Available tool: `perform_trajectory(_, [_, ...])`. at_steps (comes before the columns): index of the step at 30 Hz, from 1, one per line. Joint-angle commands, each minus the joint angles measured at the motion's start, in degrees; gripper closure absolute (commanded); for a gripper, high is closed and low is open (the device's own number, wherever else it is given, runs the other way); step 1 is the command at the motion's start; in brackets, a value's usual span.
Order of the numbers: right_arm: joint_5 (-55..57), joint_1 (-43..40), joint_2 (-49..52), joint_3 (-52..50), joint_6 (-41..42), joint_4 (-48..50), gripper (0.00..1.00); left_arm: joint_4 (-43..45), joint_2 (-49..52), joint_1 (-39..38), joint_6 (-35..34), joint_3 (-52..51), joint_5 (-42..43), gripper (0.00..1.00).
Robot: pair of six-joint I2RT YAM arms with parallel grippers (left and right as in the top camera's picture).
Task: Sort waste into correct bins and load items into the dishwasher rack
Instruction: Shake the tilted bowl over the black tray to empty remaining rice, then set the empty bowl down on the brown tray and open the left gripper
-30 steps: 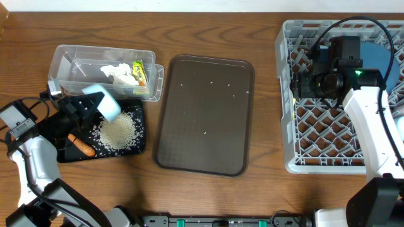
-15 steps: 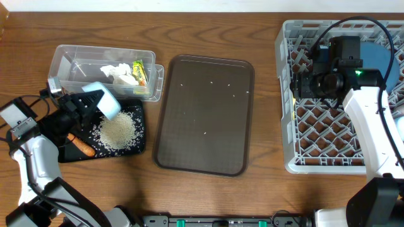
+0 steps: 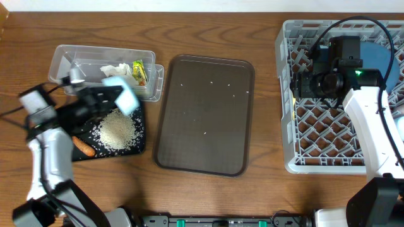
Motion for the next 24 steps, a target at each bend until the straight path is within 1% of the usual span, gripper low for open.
perform_trajectory(1, [0.1,0.1,-0.1,0.1,0.8,0.2,0.3,0.3,-4.0,-8.1,-0.3,0.9,-11.1,0.94])
perform_trajectory(3, [0.1,0.1,-0.1,0.1,0.8,0.2,0.3,0.3,-4.7,-13.8,-0.4,2.0,-18.3,0.94])
perform_trajectory(6, [0.1,0.1,-0.1,0.1,0.8,0.3,0.3,0.4,-4.7,-23.0,-0.3,4.0,-31.5,0.93])
perform_trajectory(9, [0.1,0.1,-0.1,0.1,0.8,0.3,0.3,2.4,-4.5,-32.1,-0.3,4.3,-50.6,0.94])
perform_trajectory(10, [0.1,0.1,-0.1,0.1,0.8,0.5,0.3,3.3,-4.1,-35.6,-0.3,4.3,-59.1,0.94])
perform_trajectory(11, [0.1,0.1,-0.1,0.1,0.8,0.5,0.3,4.1,-3.6,-38.2,-0.3,4.3,-65.0,0.94])
perform_trajectory(13, [0.1,0.1,-0.1,0.1,1.1,0.6,0.3,6.2,-2.0,-43.2,-0.1,4.3,-73.6,0.94])
perform_trajectory(15, [0.1,0.1,-0.1,0.1,1.7,0.6,0.3,8.5,0.2,-47.2,0.2,4.3,-76.3,0.94])
perform_trajectory(18, [0.1,0.1,-0.1,0.1,1.7,0.7,0.3,12.8,5.4,-52.4,0.1,4.3,-76.4,0.94])
perform_trajectory(24, [0.1,0.1,-0.1,0.1,1.7,0.5,0.3,19.6,14.8,-58.1,0.1,4.3,-76.4,0.94])
